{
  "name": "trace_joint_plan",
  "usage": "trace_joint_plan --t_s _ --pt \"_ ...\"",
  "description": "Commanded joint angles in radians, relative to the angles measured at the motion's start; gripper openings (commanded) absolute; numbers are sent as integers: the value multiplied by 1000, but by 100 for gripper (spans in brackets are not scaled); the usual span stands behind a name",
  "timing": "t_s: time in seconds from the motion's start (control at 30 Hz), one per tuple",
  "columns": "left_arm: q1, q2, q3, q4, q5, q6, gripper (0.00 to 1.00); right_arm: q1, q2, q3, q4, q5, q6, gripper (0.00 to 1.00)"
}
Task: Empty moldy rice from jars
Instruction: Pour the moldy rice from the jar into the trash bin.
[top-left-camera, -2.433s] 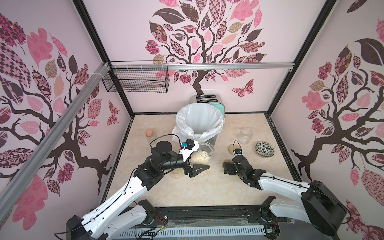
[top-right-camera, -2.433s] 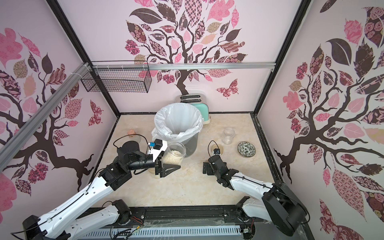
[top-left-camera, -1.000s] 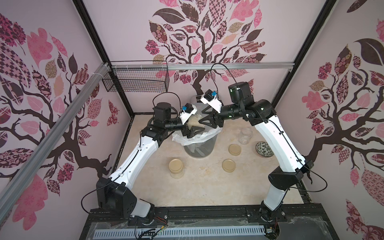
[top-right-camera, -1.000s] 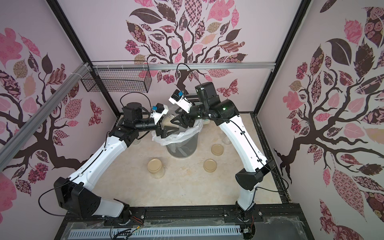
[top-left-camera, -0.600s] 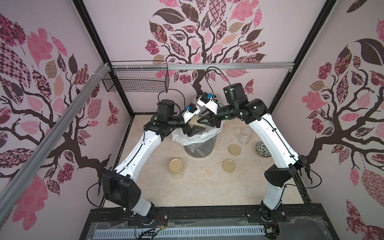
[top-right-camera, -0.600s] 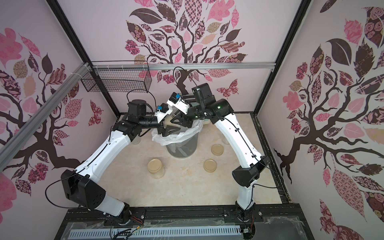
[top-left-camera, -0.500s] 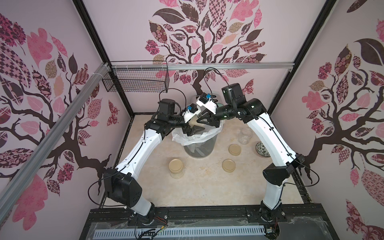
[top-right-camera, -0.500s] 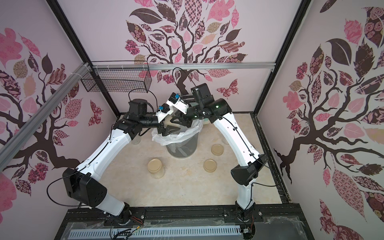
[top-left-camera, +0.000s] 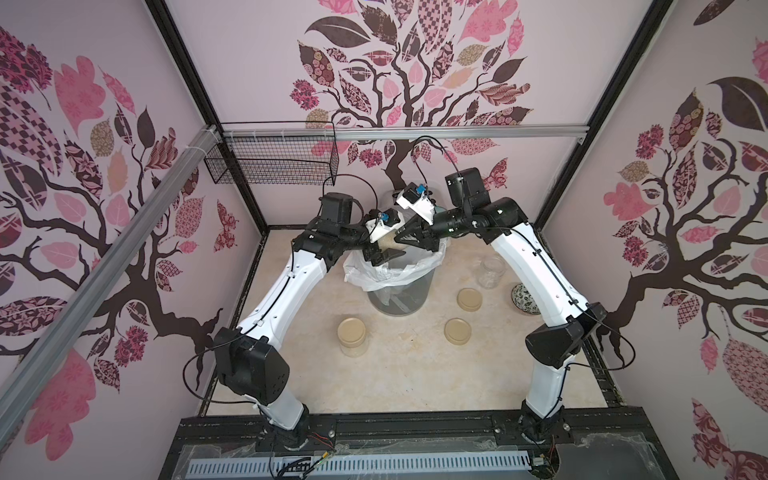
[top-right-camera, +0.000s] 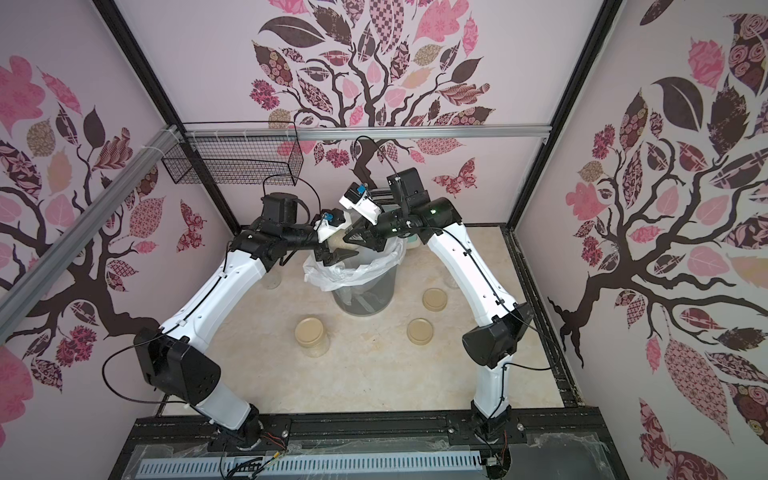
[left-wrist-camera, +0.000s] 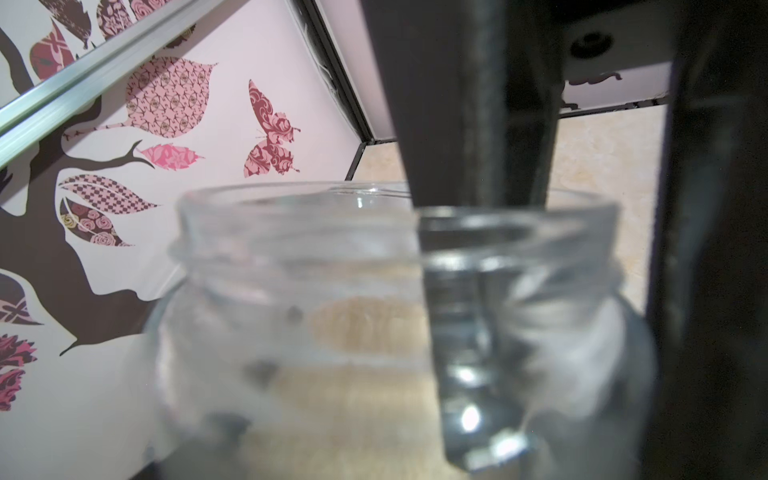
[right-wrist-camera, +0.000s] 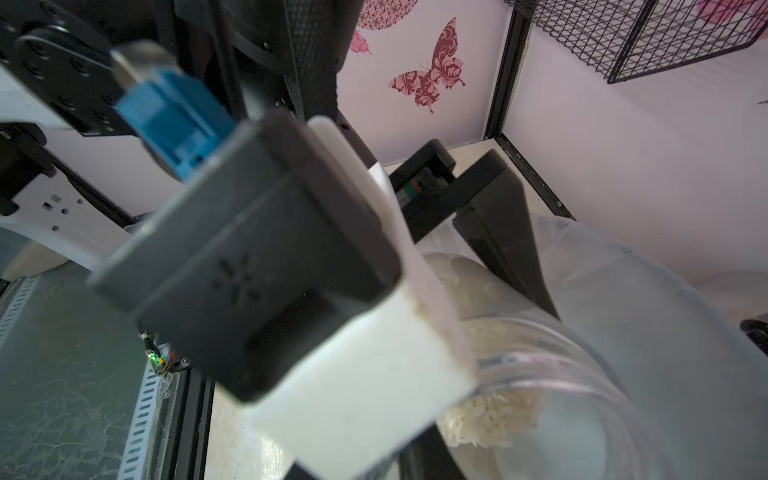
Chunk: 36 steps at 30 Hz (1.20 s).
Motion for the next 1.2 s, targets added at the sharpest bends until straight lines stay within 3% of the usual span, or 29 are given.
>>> trace_joint_plan --t_s 0.0,0.13,0.43,0.6,0.9,1.17 --pt "-2 -22 30 100 -3 -16 92 -12 -21 -69 158 -37 80 0" --pt "-3 -19 20 107 -29 -5 98 -23 -25 -108 221 -84 117 0" --pt "-2 -37 12 139 -124 68 98 -33 -28 -119 268 -59 148 0" --pt "-3 -73 -21 139 -160 20 98 -55 -65 -172 401 -41 221 0" --pt "8 -235 -178 387 -249 -417 98 -101 -126 -307 682 -25 385 0" --pt "26 -263 -176 616 -364 -1216 98 -101 -200 -457 882 -22 468 0"
